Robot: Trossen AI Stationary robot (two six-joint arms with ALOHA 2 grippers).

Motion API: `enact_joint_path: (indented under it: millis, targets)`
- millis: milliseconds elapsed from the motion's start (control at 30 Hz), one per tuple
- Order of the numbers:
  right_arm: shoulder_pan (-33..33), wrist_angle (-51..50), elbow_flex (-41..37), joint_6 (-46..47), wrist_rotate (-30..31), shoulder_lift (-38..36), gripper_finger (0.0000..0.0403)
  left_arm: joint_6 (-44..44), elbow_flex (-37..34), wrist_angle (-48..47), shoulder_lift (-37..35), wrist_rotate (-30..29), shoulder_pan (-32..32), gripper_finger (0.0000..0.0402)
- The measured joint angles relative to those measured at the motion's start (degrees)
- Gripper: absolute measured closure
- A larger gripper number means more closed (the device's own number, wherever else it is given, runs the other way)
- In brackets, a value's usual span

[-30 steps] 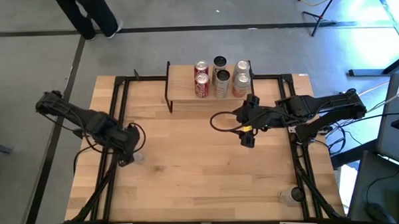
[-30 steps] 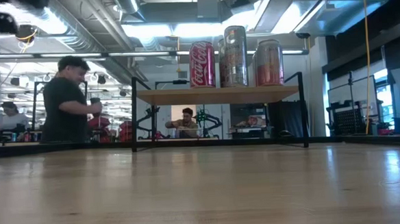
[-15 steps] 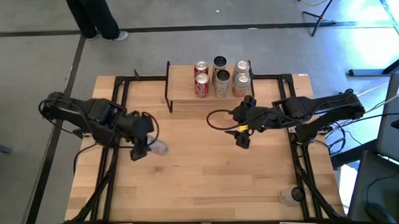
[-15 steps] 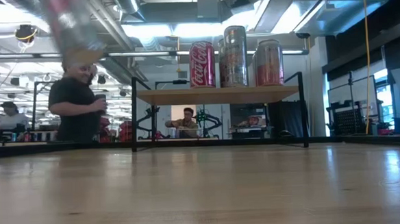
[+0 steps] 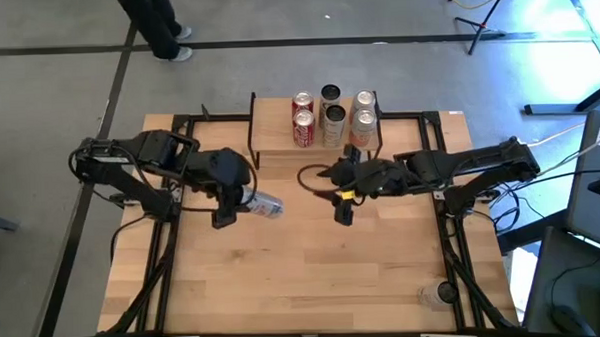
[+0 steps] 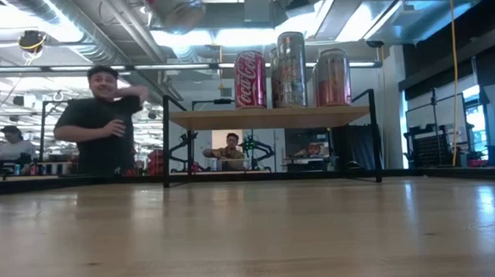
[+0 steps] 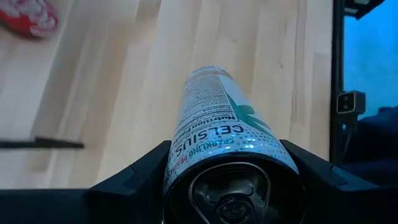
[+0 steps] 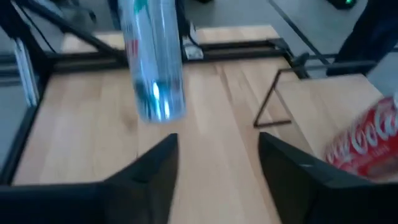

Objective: Place canned beverage on shelf
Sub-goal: Put the left white and pink soda can on the shelf

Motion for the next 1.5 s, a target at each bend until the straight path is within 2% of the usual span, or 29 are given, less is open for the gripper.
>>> enact_joint_path:
  millis: [267,367,500,1500]
  targets:
    - [-3.4,8.4,0.0,-1.7,-9.6,3.4,0.033,4.6,0.1,5.9,0.1,-0.1,0.5,0.0172]
    - [-4.1,10.0,0.0,-1.8,-12.3,5.8,0.0365,4.9,0.1,7.1,0.1,-0.8,0.5,0.0172]
    - [-4.1,10.6,0.0,-3.0,-12.8,8.0,0.0396,5.9,0.1,8.6,0.1,-1.8,0.6,0.0171]
    - [-4.5,11.2,0.0,-3.1,-13.2,8.2,0.04,7.9,0.1,18.5,0.0,-9.3,1.1,0.0171]
